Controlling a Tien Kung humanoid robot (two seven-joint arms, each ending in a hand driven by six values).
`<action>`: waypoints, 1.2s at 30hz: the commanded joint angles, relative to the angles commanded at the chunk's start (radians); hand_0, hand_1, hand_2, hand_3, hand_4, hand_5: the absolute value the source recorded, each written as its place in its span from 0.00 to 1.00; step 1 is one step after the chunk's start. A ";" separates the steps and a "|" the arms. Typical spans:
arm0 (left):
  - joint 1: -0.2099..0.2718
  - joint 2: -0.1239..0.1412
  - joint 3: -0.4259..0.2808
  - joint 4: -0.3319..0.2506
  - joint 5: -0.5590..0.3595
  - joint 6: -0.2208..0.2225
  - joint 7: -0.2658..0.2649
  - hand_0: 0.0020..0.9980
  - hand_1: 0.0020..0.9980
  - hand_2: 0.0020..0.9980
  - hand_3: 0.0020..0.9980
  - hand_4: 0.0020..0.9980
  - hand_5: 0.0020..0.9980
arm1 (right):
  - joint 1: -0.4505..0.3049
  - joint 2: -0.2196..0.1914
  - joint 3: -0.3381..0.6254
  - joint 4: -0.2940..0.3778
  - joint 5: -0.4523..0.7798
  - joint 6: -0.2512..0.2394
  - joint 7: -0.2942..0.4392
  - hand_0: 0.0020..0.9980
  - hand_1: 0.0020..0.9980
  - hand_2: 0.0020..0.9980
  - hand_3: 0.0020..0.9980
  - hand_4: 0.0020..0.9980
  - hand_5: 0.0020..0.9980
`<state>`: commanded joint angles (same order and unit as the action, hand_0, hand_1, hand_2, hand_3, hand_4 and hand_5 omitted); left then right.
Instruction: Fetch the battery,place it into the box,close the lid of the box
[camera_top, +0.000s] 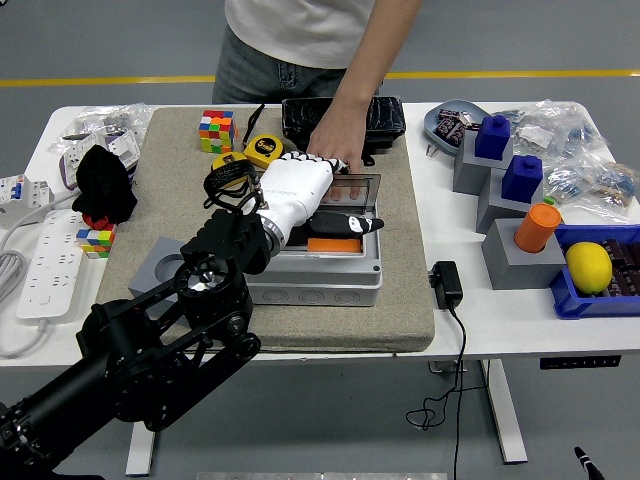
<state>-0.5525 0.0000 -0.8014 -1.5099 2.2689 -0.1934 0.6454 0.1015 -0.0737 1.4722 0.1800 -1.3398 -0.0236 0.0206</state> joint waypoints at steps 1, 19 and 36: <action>0.000 0.000 0.002 -0.004 0.000 -0.016 0.000 0.91 0.90 0.84 0.82 1.00 0.88 | 0.000 0.000 -0.001 0.000 0.001 0.000 0.000 0.85 0.74 0.72 0.76 1.00 1.00; 0.003 0.000 0.004 -0.065 -0.068 -0.264 0.000 0.69 0.76 0.78 0.80 1.00 0.88 | 0.000 0.000 0.000 0.000 0.003 -0.001 0.001 0.85 0.74 0.72 0.76 1.00 1.00; 0.011 0.000 -0.031 -0.063 -0.098 -0.280 0.000 0.56 0.70 0.74 0.77 1.00 0.88 | 0.002 0.001 0.002 0.000 0.006 -0.002 0.002 0.85 0.74 0.72 0.76 1.00 1.00</action>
<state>-0.5412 0.0000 -0.8319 -1.5727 2.1711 -0.4730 0.6454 0.1034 -0.0731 1.4743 0.1800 -1.3342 -0.0258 0.0229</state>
